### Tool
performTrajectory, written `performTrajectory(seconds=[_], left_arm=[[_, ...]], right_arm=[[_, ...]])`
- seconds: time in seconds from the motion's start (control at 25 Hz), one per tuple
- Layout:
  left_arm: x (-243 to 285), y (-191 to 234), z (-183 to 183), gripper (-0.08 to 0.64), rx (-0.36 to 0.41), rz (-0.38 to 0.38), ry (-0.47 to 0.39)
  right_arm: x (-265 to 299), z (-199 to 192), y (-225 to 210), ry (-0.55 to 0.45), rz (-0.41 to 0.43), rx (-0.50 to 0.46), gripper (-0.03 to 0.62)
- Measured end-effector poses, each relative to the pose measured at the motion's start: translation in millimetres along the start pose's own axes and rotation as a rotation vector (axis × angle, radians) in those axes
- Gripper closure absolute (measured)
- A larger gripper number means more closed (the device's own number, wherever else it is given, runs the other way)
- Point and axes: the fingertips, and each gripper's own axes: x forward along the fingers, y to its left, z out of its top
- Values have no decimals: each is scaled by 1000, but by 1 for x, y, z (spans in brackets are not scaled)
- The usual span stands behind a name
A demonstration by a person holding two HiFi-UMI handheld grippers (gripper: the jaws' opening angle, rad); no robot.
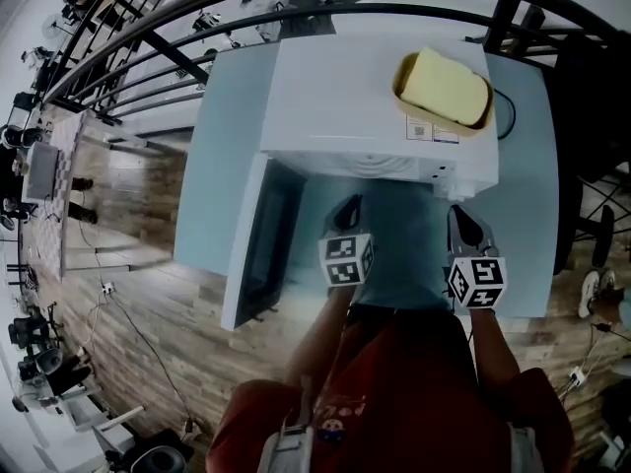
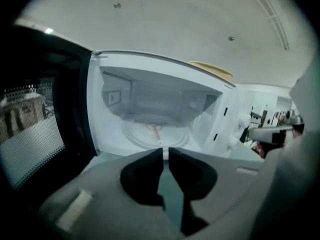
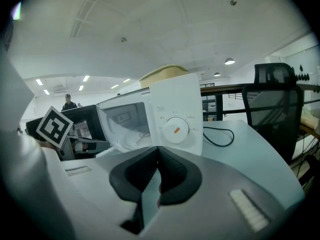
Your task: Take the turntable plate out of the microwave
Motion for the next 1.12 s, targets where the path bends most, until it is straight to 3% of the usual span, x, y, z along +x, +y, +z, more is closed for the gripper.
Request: performTrajectory(seconds=[0.32, 0.68, 1.12], left_arm=[[32, 14, -15, 491, -335, -69, 10], [62, 26, -18, 471, -678, -161, -52], [83, 35, -21, 448, -902, -207, -79]], right_arm=[[12, -14, 14, 41, 8, 2, 592], [27, -22, 15, 73, -14, -4, 592], [47, -25, 28, 107, -10, -26, 593]])
